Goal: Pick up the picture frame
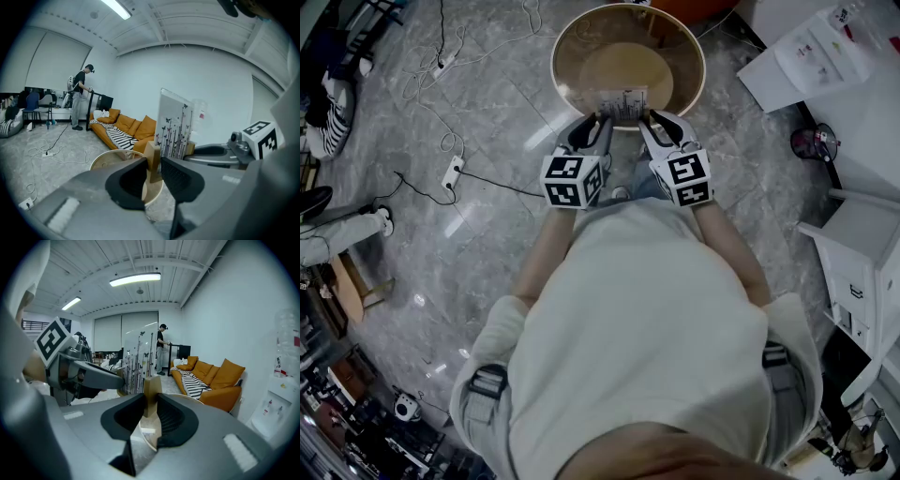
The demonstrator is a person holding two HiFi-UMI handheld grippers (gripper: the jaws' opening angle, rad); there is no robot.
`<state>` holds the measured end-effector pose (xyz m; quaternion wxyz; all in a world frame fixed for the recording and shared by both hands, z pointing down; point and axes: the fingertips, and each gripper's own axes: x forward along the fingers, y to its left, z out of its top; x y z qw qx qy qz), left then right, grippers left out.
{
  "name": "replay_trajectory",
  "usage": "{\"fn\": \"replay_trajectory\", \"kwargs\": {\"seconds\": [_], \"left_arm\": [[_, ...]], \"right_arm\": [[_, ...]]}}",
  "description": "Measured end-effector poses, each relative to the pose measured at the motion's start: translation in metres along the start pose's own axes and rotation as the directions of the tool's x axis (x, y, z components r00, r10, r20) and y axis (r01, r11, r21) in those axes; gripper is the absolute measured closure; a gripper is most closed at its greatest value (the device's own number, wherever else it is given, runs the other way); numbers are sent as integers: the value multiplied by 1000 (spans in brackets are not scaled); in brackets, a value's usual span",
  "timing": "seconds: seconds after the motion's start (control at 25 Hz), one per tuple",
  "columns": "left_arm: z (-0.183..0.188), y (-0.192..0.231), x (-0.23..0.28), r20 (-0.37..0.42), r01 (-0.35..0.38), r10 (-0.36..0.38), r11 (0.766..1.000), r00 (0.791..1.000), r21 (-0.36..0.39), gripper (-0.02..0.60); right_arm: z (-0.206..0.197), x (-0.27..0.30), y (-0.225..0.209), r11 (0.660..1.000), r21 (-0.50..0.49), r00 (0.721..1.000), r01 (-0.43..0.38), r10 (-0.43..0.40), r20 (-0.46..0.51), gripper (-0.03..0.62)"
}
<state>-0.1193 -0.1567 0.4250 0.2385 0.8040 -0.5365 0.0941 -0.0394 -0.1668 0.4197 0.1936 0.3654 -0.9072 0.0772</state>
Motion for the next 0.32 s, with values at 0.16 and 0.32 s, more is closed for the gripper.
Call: {"fn": "replay_trajectory", "kwargs": {"seconds": [0.16, 0.32], "left_arm": [[0, 1, 0, 1, 1, -1, 1000, 1000, 1, 480], [0, 2, 0, 3, 0, 0, 1000, 1000, 0, 479]], "right_arm": [[0, 0, 1, 1000, -1, 1000, 0, 0, -1, 510], [0, 2, 1, 1000, -3, 1000, -1, 1, 1, 510]]}}
